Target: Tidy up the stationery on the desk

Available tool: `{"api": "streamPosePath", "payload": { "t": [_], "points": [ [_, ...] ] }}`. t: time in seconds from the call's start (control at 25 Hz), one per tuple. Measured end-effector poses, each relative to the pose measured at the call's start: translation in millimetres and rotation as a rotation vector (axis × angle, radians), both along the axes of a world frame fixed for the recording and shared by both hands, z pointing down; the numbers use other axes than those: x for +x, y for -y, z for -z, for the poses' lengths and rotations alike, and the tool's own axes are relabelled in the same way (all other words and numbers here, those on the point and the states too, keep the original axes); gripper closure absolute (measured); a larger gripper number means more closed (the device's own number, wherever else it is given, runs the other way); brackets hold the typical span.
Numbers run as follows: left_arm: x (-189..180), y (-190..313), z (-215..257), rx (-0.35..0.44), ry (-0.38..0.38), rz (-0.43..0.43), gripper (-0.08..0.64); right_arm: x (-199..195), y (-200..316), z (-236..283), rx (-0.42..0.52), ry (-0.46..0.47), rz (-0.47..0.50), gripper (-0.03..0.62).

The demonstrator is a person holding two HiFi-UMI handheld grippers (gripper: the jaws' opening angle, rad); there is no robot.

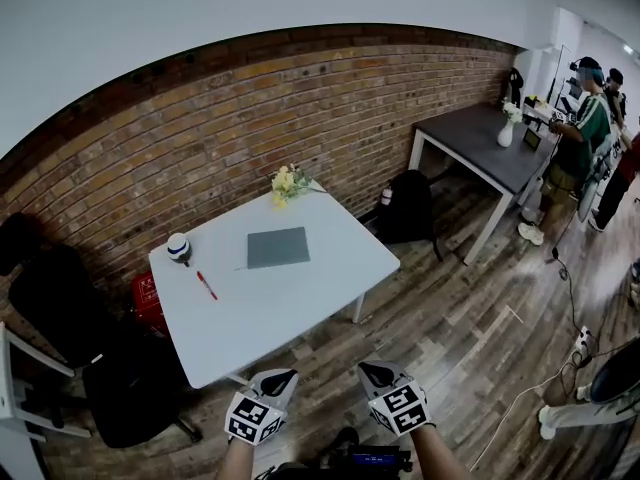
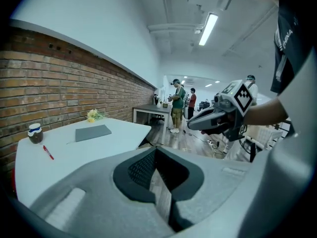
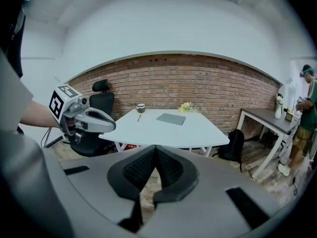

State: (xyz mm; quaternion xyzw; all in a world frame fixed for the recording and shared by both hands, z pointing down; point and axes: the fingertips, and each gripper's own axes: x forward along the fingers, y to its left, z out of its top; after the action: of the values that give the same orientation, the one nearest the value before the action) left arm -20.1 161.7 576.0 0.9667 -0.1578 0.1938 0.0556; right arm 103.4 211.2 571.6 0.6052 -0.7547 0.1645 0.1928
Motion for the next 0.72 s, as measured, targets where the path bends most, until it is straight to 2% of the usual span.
{"api": "streamPosePath", "payload": {
  "t": [0.2,0.48,0.72],
  "points": [
    [9.4,12.0,-2.4,-0.01,0.013,0.083,0.554,15.1,23.3,-3.4,0.002,-0.007,0.086,0.583],
    [5.7,32.9,-14.8,-0.044,0.018,0.177,0.554,12.8,51.5,-19.3,-0.028,0.031,0.161,0.583],
    [-0.9,79.1,-27.2,-0.074,0.0,0.252,0.554,9.0,95.9,-26.1,-0.062,0.033,0.206,0.583]
  ]
}}
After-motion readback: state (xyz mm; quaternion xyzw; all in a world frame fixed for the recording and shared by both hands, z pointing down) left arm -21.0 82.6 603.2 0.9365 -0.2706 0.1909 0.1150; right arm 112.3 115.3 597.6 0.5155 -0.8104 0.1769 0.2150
